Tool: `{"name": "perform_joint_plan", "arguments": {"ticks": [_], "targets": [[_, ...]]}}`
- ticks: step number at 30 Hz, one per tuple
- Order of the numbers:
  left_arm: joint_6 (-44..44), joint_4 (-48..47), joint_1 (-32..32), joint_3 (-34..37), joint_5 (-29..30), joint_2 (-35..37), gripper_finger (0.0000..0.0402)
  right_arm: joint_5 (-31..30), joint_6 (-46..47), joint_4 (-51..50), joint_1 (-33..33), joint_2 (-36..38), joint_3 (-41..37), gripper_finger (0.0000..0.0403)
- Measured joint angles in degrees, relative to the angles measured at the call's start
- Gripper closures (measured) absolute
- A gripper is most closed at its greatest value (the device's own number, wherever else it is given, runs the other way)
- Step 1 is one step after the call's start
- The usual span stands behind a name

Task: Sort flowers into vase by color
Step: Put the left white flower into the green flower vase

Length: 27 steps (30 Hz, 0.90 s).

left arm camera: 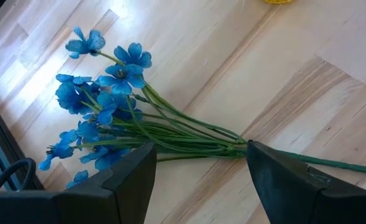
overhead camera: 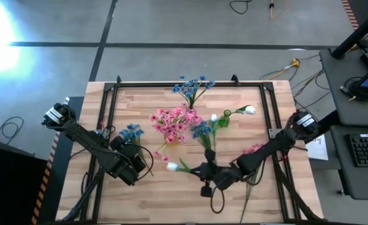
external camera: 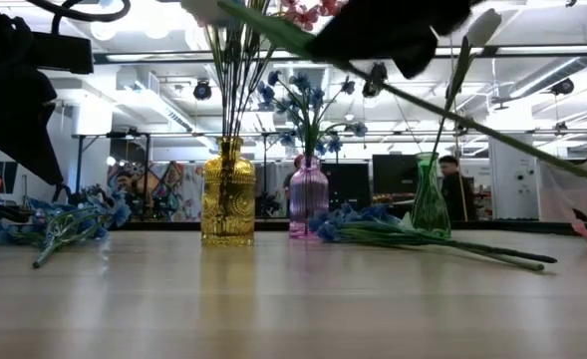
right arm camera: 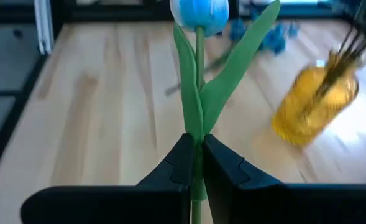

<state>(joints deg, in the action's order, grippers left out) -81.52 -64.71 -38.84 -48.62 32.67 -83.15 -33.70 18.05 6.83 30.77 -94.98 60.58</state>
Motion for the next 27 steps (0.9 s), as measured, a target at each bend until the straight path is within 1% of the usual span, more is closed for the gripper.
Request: {"name": "perform_joint_plan", "arguments": {"ticks": [2,8,14,18,24,27], "targets": [[0.0,0.0,0.0,0.0,0.0,0.0,0.0167,-0.9,-2.8,3.7,0.2,0.0,0.0,0.0385],[0.0,0.0,0.0,0.0,0.0,0.0,0.0167,-1.0,-13.7,16.8,1.2,1.3,-0.5,0.0385],[0.0,0.0,0.0,0.0,0.4,0.0,0.0167,-1.0,-28.0,35.7,2.4,1.9,-4.5,0.0385],[0.0,0.1,0.0,0.0,0.4,0.0,0.0167,-1.0,-34.6,45.9,2.5,1.9,-7.7,0.0385],[0.0,0.3,0.0,0.0,0.4,0.0,0.0167,-5.5,-46.0,59.6,2.6,2.9,-12.1,0.0385],[-0.2,1.0,0.0,0.0,0.4,0.0,0.0167,-6.7,-49.5,65.7,2.6,4.7,-14.9,0.0385]]}}
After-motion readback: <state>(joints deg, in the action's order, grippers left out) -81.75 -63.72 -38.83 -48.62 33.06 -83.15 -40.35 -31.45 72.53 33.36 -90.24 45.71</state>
